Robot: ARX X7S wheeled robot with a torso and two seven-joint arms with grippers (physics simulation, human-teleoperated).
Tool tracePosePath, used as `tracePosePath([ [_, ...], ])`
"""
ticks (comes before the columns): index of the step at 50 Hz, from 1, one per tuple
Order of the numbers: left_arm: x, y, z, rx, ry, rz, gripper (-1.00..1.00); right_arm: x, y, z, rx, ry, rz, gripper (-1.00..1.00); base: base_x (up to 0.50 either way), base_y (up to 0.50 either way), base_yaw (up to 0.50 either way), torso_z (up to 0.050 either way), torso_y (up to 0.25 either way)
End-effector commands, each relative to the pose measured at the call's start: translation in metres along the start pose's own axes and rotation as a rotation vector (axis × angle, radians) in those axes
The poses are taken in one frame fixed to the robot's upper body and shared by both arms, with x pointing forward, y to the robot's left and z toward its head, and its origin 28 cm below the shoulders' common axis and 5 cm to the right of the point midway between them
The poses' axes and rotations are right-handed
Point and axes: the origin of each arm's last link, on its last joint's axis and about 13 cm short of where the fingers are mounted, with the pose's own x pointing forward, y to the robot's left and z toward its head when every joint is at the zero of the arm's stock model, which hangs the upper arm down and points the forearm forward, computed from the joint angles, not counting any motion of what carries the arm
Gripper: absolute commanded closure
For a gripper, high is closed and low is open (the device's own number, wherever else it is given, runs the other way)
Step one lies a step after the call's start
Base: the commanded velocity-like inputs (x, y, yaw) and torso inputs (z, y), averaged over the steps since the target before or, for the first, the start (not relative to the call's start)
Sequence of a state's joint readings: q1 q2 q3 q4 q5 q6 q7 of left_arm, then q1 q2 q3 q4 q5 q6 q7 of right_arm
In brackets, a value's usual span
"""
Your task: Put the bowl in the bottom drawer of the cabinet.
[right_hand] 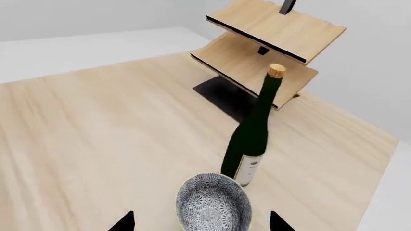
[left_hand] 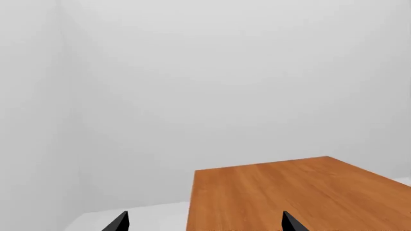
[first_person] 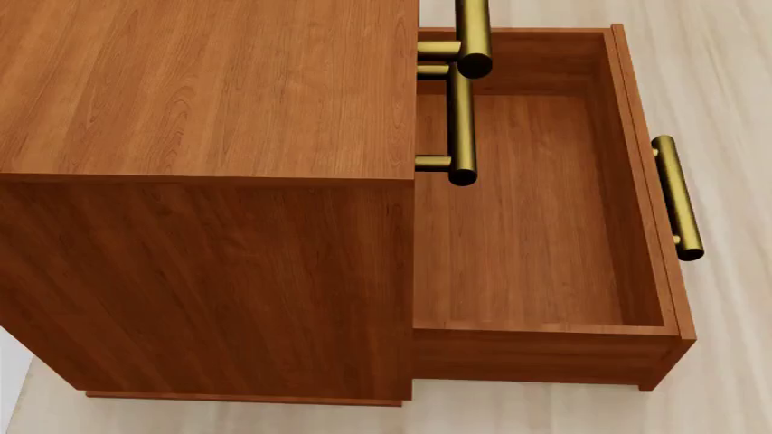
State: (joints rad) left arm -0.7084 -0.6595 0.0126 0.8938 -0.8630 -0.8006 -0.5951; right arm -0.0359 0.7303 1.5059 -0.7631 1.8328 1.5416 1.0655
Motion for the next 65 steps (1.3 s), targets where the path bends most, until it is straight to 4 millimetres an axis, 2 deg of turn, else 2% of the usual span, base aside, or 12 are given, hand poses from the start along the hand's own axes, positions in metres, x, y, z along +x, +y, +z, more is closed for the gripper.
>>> tracePosePath([
  [1, 0.001, -0.002, -0.001, 0.0, 0.003, -0.008, -1.0, 0.001, -0.021, -0.004, 0.032, 0.013, -0.084, -1.0, 0.0, 0.0, 0.0, 0.0, 0.0],
  [29, 0.002, -0.003, -0.004, 0.008, 0.01, -0.013, -1.0, 0.031, -0.034, -0.001, 0.026, 0.064, -0.151, -1.0, 0.0, 0.0, 0.0, 0.0, 0.0],
  [52, 0.001, -0.006, -0.006, 0.006, 0.019, -0.025, -1.0, 0.058, -0.031, 0.0, 0.047, 0.123, -0.174, -1.0, 0.0, 0.0, 0.0, 0.0, 0.0],
  [65, 0.002, -0.008, -0.006, 0.005, 0.021, -0.029, -1.0, 0.08, -0.03, -0.008, 0.061, 0.189, -0.192, -1.0, 0.0, 0.0, 0.0, 0.0, 0.0],
])
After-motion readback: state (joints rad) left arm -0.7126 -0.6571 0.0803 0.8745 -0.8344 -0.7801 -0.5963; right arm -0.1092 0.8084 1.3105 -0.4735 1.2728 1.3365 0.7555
